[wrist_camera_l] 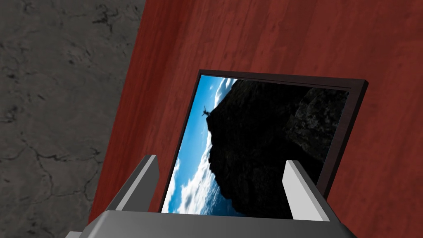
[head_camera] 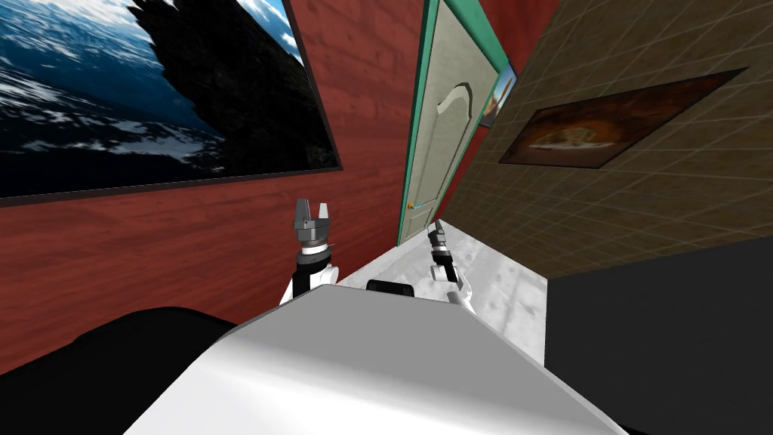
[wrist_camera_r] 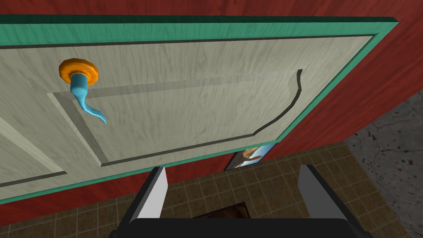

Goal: Pull the door open

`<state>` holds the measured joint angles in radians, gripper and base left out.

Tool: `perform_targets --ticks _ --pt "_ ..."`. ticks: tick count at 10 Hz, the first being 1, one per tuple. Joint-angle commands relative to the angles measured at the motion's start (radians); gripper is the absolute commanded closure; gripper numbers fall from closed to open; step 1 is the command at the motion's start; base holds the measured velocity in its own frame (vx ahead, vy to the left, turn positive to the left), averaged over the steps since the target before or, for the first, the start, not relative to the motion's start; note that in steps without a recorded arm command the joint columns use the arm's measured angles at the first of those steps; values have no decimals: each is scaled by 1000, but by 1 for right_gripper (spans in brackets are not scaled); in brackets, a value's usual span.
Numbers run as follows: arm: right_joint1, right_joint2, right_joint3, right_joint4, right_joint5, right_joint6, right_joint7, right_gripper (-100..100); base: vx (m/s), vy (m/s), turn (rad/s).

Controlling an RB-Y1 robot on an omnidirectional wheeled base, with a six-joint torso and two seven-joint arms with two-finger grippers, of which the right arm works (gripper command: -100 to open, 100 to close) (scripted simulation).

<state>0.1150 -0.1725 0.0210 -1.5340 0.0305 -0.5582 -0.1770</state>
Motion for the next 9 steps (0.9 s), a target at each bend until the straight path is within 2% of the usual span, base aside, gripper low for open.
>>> perform_targets --ticks 1,9 --pt "-20 -4 5 47 -2 -11 -1 -100 54 -109 128" --pt "-109 -31 28 256 -11 -55 -10 -100 53 -106 142"
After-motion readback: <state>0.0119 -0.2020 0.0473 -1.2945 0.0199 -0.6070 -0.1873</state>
